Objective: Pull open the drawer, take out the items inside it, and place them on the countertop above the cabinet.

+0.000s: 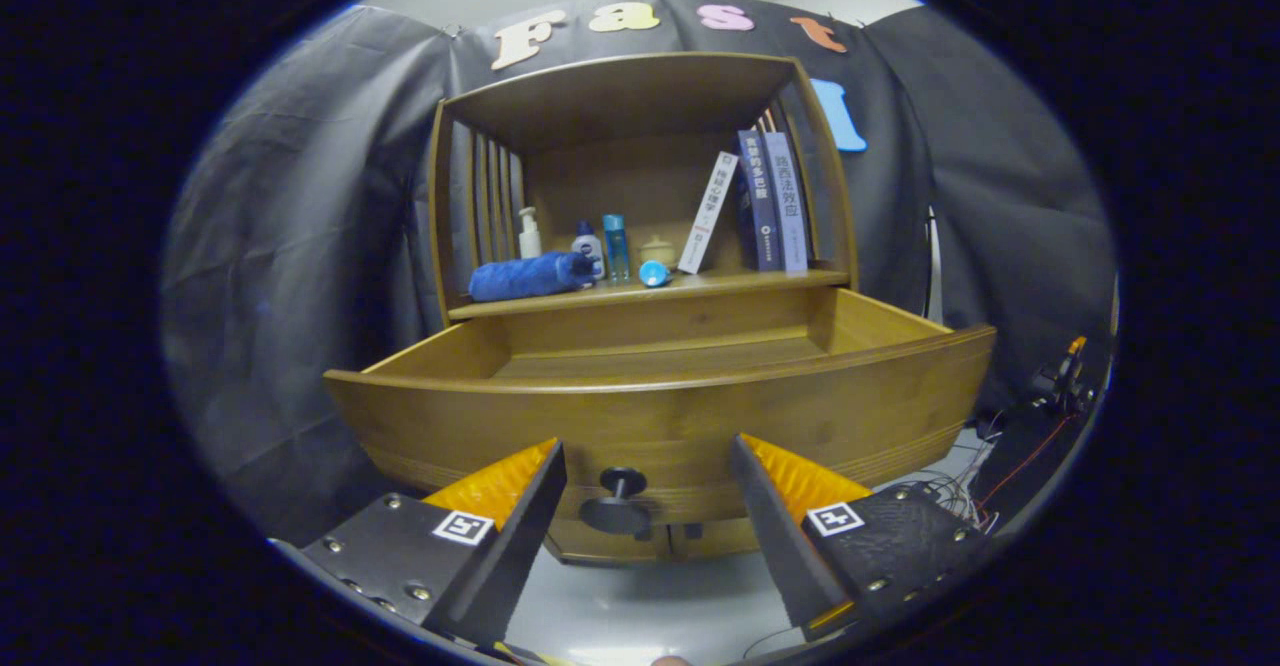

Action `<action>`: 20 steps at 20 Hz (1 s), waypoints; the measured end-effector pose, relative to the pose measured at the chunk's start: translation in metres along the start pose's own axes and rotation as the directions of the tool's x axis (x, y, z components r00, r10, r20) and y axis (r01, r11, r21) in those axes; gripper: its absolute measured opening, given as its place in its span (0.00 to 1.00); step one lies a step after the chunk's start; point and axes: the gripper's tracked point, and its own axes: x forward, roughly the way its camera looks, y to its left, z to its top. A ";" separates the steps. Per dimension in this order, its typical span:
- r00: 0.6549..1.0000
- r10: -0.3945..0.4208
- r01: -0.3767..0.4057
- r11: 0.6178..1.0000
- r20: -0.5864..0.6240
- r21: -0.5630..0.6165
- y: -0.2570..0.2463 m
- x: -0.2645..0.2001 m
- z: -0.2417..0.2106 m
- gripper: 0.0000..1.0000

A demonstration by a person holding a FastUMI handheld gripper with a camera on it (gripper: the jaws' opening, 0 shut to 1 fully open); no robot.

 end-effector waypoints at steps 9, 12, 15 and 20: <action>0.997 -0.082 0.083 0.994 0.013 -0.075 0.004 0.029 -0.005 0.98; 0.996 -0.076 0.079 0.994 0.038 -0.081 0.004 0.042 0.001 0.99; 0.996 -0.068 0.072 0.994 0.060 -0.082 0.001 0.063 0.005 0.99; 0.988 -0.062 0.078 0.991 0.142 -0.108 0.003 0.101 0.020 0.99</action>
